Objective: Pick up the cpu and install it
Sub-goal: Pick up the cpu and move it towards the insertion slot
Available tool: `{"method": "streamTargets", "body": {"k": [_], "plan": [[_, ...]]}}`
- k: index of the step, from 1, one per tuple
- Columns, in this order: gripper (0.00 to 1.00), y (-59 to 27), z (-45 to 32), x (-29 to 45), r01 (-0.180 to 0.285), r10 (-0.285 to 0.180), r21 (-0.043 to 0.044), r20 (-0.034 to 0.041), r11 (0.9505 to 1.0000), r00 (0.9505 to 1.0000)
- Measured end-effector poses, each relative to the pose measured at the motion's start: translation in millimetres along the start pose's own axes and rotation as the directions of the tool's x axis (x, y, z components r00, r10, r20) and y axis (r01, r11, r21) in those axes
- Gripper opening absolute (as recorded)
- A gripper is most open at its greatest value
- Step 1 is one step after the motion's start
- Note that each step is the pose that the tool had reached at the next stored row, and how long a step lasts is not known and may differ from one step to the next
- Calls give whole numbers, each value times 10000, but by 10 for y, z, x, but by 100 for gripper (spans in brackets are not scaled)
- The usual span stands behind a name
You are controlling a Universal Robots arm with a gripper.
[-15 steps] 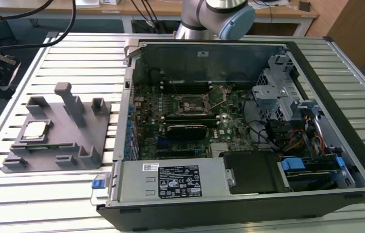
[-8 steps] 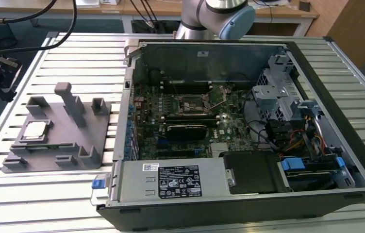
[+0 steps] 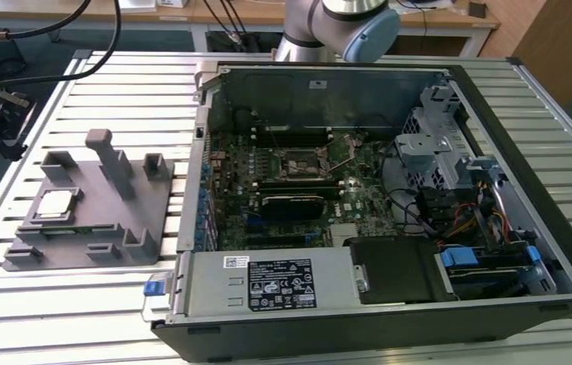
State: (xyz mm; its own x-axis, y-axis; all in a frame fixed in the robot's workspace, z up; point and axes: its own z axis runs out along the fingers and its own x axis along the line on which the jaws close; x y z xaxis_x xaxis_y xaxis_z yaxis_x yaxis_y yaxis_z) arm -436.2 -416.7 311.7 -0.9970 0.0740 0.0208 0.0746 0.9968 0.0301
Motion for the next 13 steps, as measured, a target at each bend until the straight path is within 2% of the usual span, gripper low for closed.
{"method": "streamTargets", "body": {"k": [5,13], "plan": [[11,-2,22,0,0,0,1,-7,10000,10000],[11,-9,112,-3,65,-65,3,8,10000,10000]]}}
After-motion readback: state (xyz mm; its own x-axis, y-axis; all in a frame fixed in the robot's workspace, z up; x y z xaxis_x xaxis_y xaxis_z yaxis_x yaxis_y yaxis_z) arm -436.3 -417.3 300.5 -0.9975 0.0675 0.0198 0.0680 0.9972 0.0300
